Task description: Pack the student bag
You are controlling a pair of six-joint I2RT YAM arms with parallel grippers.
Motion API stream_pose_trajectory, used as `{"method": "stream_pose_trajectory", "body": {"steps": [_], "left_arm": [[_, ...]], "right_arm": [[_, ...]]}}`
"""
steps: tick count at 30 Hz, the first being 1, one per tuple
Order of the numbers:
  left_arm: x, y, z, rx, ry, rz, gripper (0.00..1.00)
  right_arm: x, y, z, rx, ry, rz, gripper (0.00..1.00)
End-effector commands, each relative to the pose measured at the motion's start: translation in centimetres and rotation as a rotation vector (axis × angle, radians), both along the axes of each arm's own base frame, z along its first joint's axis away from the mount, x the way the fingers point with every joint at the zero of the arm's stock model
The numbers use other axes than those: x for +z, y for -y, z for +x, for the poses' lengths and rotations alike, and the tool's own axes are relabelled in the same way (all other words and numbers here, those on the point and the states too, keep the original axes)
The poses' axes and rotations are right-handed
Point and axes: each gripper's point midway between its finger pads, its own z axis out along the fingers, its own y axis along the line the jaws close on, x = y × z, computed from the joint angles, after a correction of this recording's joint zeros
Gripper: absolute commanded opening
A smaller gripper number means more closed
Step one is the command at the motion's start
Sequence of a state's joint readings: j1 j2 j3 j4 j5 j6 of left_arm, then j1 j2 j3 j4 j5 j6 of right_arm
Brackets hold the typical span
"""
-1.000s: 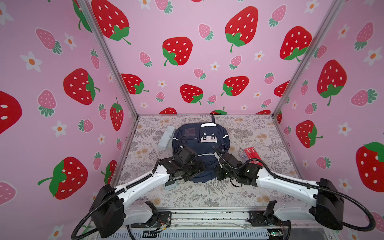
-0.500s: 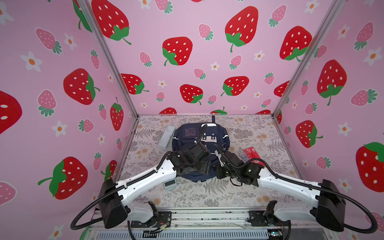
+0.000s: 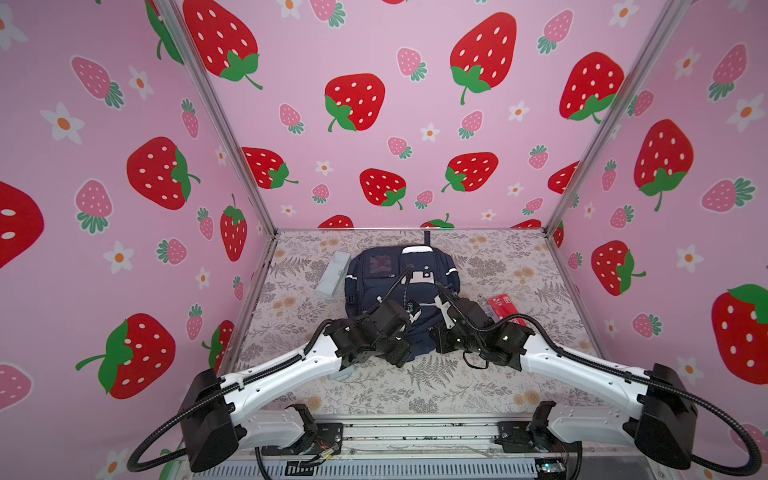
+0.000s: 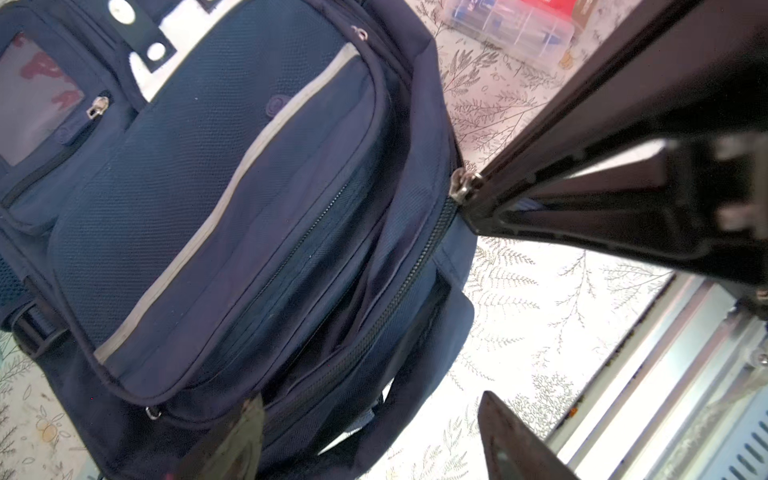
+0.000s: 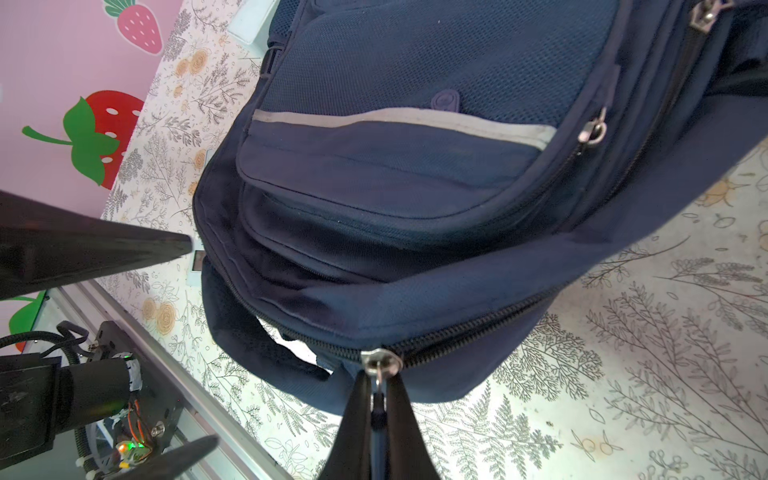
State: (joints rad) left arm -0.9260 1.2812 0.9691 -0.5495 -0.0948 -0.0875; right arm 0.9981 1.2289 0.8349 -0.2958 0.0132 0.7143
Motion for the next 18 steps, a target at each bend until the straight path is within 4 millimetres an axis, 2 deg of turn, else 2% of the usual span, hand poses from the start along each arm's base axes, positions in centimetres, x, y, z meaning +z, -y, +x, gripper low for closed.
{"method": "stream_pose_trajectory", "body": {"steps": [1,6,10,12,18], "left_arm": [[0.7,1.1,2.0,-0.004,0.042,0.028,0.79],[0.3,2.2,2.8,0.009,-0.002,0.008,0.61],[0.8,2.5,2.3,0.005,-0.041,-0.068,0.18],[1.2,2.1,2.3,0.016,-0.038,-0.080,0.00],[2.3,1.0,1.8,0.045,-0.019,-0.113,0.00]], "right_arm": [[3.4,-0.8,0.7,-0.011,0.049,0.098,0.00],[3.4,-0.3,0.6,-0.019,0.050,0.092,0.00],[3.4,0.4,1.2,-0.042,0.045,0.081,0.00],[3.1,1.2,1.9,-0.060,0.044,0.062,0.00],[1.0,5.1,4.1,-0.130,0.032,-0.055,0.00]]}}
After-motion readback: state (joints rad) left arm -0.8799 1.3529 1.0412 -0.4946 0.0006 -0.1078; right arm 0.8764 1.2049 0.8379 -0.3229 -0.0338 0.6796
